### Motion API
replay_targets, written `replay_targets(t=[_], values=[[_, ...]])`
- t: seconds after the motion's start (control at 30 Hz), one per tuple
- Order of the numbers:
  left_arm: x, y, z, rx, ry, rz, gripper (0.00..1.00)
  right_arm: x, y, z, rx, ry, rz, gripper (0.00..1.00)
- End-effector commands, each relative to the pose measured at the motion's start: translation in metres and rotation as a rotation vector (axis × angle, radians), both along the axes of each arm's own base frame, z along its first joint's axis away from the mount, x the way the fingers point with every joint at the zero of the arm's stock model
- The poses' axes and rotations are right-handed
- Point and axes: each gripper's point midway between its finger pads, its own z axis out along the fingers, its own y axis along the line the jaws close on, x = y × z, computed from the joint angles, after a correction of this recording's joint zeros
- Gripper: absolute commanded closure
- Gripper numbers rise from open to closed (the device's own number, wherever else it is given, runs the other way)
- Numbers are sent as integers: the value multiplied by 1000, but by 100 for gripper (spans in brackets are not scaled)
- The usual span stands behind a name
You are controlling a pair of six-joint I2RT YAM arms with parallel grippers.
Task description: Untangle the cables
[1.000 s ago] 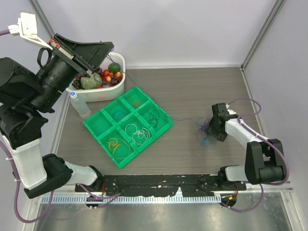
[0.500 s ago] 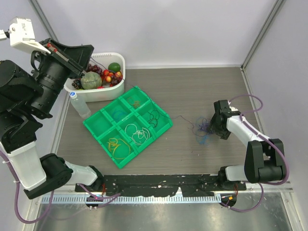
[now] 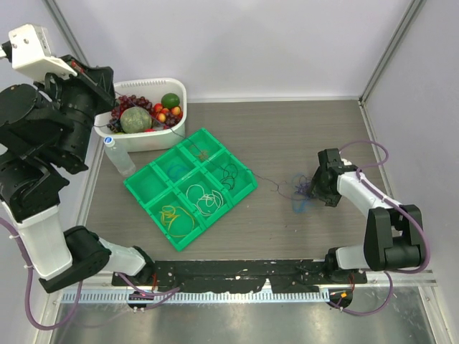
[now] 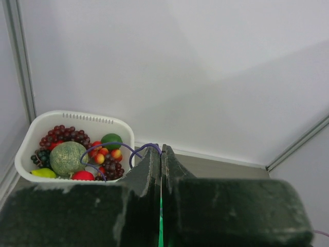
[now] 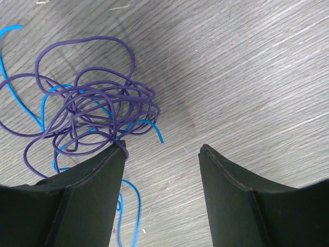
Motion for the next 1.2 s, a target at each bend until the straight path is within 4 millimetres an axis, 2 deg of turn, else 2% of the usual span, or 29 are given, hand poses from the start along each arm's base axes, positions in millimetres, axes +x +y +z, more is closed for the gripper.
replay_targets(t=[0.0,0.1,0.13,0.27,0.37,0.5,0.6,0.73,0.8,0.97,1.03,1.17], values=[[-8,25,41,-81,-129,95,100,10,-10,2,-56,-6,9,36],[-21,37,74,-203,-253,96,100,3,-16,-16,4,67,-63,35],[-26,38,83,-245,-289,81,100,5,-22,-16,13,69,-91,37],[-46,43,114,-395,-395,7,100,17,-39,1,-65,29,-112,37],[-55,51,117,-410,-409,9,100,21,-45,10,-94,22,-117,38],[-58,65,106,-388,-365,57,100,19,-47,10,-111,32,-113,38],[-49,50,99,-334,-338,49,100,17,-47,11,-111,23,-108,38],[-31,29,92,-216,-288,67,100,14,-45,3,-100,46,-116,38],[-23,18,85,-158,-263,75,100,18,-39,3,-68,38,-91,38],[1,-15,48,-70,-153,63,100,35,-4,20,98,-84,17,39],[7,-25,34,-20,-110,52,100,35,5,25,124,-102,37,39],[13,-26,8,62,-41,89,100,35,7,28,136,-102,53,40]])
